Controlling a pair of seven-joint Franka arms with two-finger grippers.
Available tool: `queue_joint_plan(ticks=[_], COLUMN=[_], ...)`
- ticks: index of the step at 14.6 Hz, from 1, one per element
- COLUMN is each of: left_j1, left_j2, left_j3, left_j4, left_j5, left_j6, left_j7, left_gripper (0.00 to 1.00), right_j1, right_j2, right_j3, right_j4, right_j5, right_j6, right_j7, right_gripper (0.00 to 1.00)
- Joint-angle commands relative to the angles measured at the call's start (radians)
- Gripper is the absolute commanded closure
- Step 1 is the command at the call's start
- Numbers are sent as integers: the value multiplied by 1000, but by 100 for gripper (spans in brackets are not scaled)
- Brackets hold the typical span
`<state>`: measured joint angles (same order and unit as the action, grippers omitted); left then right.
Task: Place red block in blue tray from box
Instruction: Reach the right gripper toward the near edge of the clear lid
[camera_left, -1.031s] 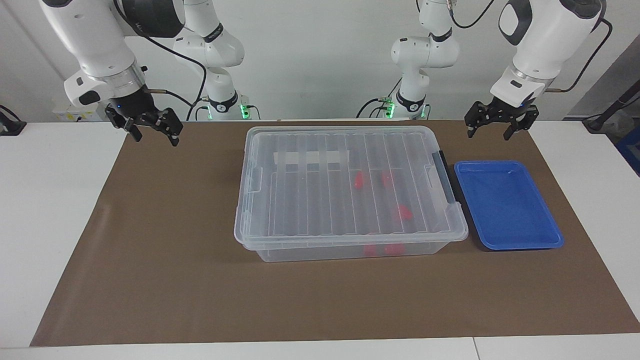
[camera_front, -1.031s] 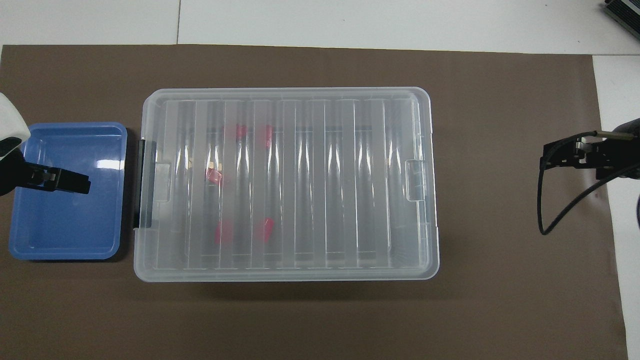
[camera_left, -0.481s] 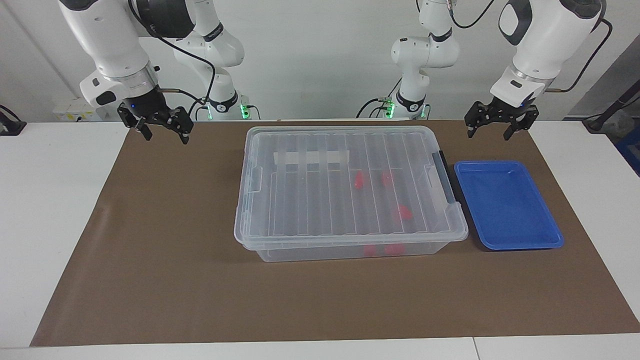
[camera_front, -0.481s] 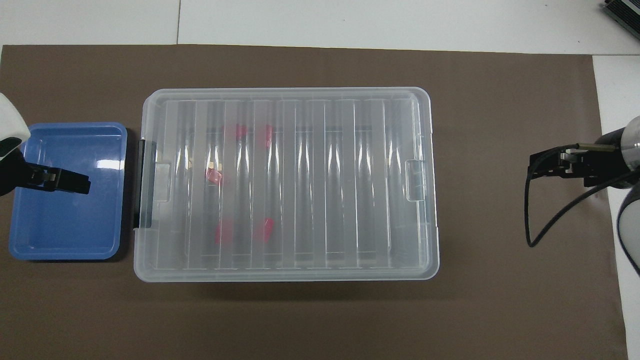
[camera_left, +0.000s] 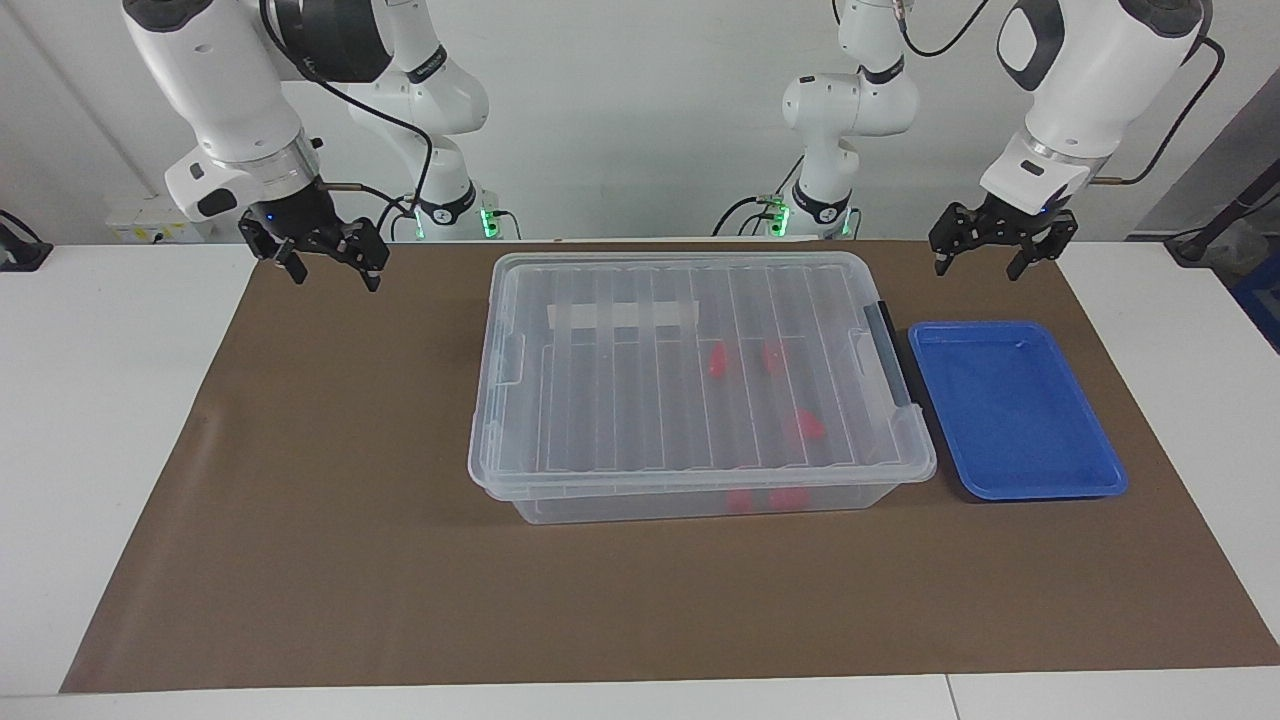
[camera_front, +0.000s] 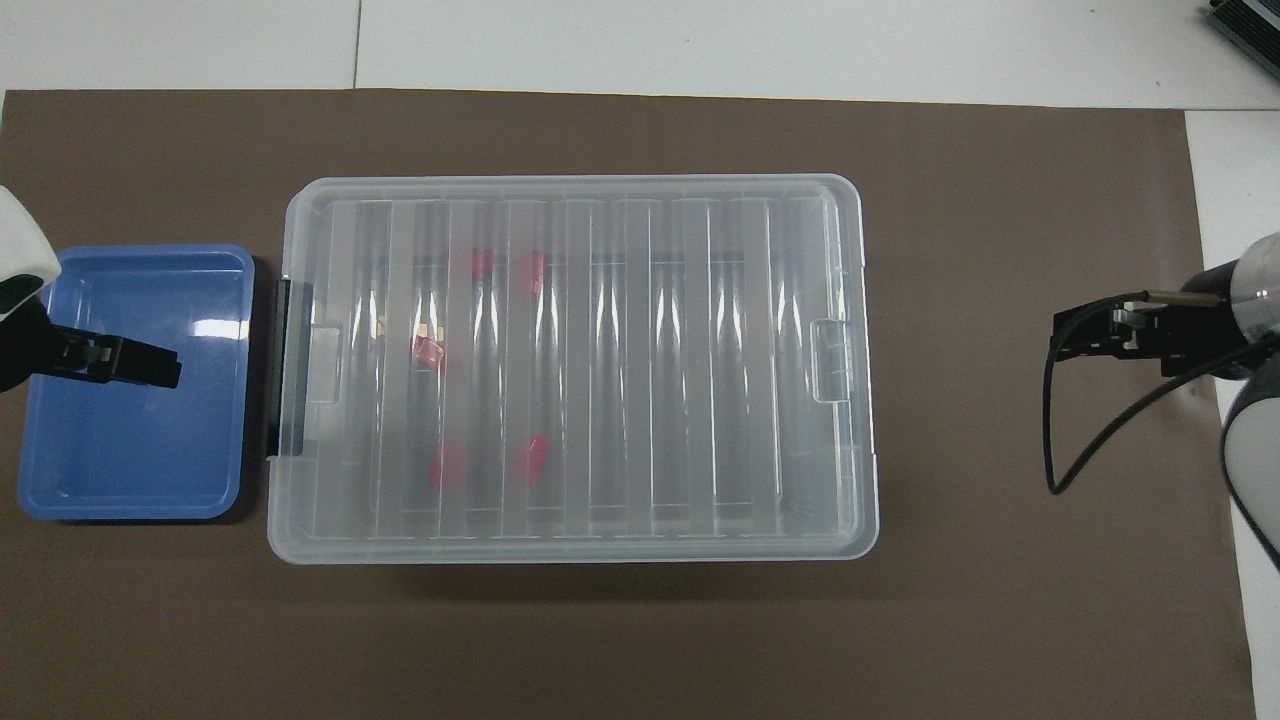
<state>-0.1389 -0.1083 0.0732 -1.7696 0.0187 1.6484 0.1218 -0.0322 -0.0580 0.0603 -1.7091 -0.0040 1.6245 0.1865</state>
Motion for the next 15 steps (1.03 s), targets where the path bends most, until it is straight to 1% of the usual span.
queue_joint_plan(ticks=[1,8,11,13,15], left_j1=[2,2,2,2,2], left_j2=[-10,-10,-10,-10,-10], left_j3=[0,0,0,0,0], left_j4=[4,4,4,4,4], left_j5=[3,3,3,3,3], left_j6=[-21,-21,-21,-21,-21], left_j7=[-8,-8,-8,-8,-8], left_gripper=[0,0,0,0,0], right_j1=[-9,-8,-8,-6,30], right_j2=[-29,-29,-29,-29,-29], right_j3=[6,10,32,42,50], right_j4=[-35,-35,-37,-56,-93], right_j5=[18,18,18,18,18], right_j6=[24,25,28,63,112], right_j7=[-7,-4,7,7,11], right_gripper=[0,0,0,0,0])
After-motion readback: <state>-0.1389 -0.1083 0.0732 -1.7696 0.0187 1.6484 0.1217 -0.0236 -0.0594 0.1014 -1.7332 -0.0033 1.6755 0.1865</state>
